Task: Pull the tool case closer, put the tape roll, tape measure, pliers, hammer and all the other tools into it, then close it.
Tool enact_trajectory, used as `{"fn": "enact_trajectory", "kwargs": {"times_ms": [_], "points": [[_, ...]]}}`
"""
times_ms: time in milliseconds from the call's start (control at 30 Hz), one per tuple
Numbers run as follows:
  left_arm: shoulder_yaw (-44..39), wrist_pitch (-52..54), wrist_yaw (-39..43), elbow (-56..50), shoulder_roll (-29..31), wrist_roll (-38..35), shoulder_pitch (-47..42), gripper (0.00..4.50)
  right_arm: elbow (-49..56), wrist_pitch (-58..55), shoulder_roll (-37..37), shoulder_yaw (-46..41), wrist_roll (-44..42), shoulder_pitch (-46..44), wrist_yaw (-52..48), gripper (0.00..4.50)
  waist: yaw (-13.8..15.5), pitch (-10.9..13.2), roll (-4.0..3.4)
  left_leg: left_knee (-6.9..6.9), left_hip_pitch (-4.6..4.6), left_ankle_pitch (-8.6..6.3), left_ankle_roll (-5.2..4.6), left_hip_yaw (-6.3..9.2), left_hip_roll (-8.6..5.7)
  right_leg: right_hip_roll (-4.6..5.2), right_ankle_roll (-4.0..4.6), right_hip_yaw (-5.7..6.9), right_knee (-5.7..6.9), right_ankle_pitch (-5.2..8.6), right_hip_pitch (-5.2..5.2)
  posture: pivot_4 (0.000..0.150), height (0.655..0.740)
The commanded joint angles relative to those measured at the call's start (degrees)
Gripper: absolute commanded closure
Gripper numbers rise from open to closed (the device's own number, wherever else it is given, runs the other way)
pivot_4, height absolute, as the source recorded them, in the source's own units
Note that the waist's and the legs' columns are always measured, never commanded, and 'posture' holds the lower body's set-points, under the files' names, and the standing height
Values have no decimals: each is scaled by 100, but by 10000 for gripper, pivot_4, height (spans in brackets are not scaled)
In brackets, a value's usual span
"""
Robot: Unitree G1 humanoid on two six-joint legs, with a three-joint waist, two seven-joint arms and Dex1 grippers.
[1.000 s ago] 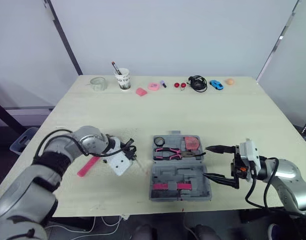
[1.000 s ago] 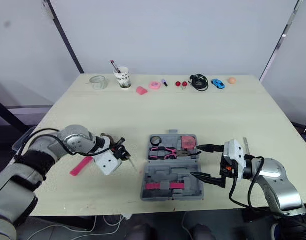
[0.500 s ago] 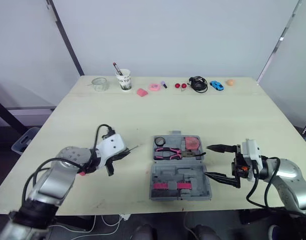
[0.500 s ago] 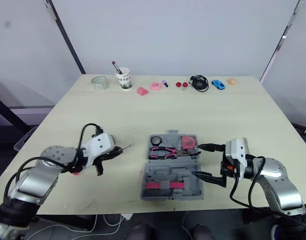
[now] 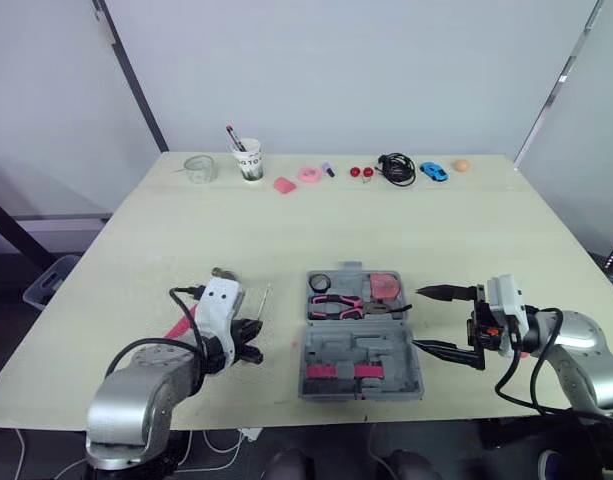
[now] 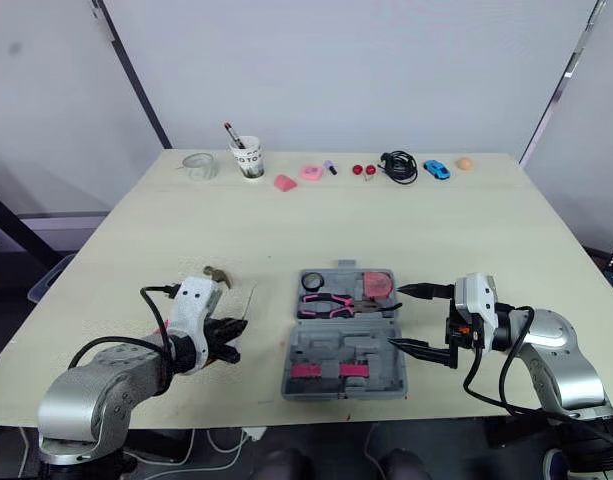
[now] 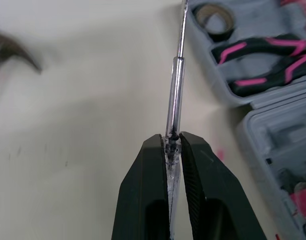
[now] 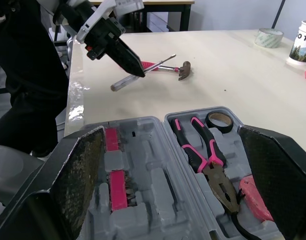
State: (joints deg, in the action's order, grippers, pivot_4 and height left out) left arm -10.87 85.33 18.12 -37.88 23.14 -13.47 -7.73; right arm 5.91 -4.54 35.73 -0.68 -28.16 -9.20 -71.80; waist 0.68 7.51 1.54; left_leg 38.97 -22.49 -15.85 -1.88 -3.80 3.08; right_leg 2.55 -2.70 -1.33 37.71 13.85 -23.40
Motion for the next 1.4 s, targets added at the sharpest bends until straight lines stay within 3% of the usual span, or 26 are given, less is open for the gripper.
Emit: {"fn": "enact_trajectory", "kwargs": {"times_ms": [33,267,467,500,533,567,600,633,700,733,800,833,1000,1167,1400], "points": [[-10,364,-289,-210,-102,108,-162,44253,111,137,58,-128,-2,40,16,0,2,0,0,0,0,0,0,0,0,0,0,0,0,0,0,1500,7400],[-400,717,-749,424,-842,203,-674,44253,213,120,24,-130,-51,112,93,0,-4,0,1,1,-2,0,1,13,-6,2,0,0,-5,0,3,1500,7400],[-344,717,-928,685,-834,232,-671,44253,255,119,-19,-83,-30,116,144,0,-20,0,0,1,-1,0,1,17,-6,1,1,0,-3,0,2,1500,7400],[-251,717,-968,759,-835,241,-688,37410,249,128,-39,-46,-15,111,140,0,-19,0,1,1,-1,0,1,17,-6,2,1,0,-4,0,3,1500,7400],[-231,717,-1011,808,-880,257,-696,37410,257,132,-56,-17,-3,113,143,0,-16,0,1,1,-2,0,1,17,-6,2,1,0,-5,0,3,1500,7400],[-232,717,-1049,840,-920,265,-705,33514,261,134,-67,1,4,114,144,0,-10,0,1,1,-2,0,1,16,-7,2,1,-1,-5,0,3,1500,7400],[-240,717,-1082,843,-922,299,-730,32576,266,130,-74,9,7,113,145,0,-6,0,1,1,-2,0,1,17,-7,2,1,-1,-5,0,3,1500,7400],[-266,716,-1097,837,-921,317,-744,25953,277,126,-80,15,9,115,152,0,-4,0,2,1,-3,0,1,17,-7,2,1,-1,-6,0,3,1500,7400],[-223,652,-1101,829,-840,340,-734,23614,262,130,-68,22,12,130,126,0,-4,0,2,1,-3,0,1,17,-7,3,1,0,-6,0,3,1500,7400],[-164,559,-1100,818,-783,345,-696,17219,259,130,-65,24,9,143,116,0,-5,0,1,1,-3,0,1,17,-7,3,2,-1,-6,0,3,1500,7400],[-54,293,-1091,752,-723,351,-559,14639,258,143,-66,33,19,170,111,0,-6,1,1,1,-3,0,1,17,-7,3,2,-1,-6,0,3,1500,7400],[3,103,-1050,678,-719,331,-440,8319,253,156,-70,41,34,178,112,0,-6,1,1,1,-3,0,1,17,-7,3,2,0,-6,0,3,1500,7400],[344,-632,-907,492,-564,309,221,8319,247,179,-94,52,49,180,139,0,-5,1,1,0,-4,-1,2,15,-5,10,24,-2,-8,12,2,1500,7400],[774,-2772,-770,670,-587,519,1154,8319,178,237,-151,46,95,110,185,0,-5,0,-3,-8,3,-1,2,4,3,21,26,-8,-9,13,1,1500,7400],[899,-4264,-758,1445,-606,787,1663,8319,145,260,-144,77,141,119,143,0,13,-1,-4,-9,0,-1,0,-4,5,39,26,-2,-22,13,0,1500,7400]]}}
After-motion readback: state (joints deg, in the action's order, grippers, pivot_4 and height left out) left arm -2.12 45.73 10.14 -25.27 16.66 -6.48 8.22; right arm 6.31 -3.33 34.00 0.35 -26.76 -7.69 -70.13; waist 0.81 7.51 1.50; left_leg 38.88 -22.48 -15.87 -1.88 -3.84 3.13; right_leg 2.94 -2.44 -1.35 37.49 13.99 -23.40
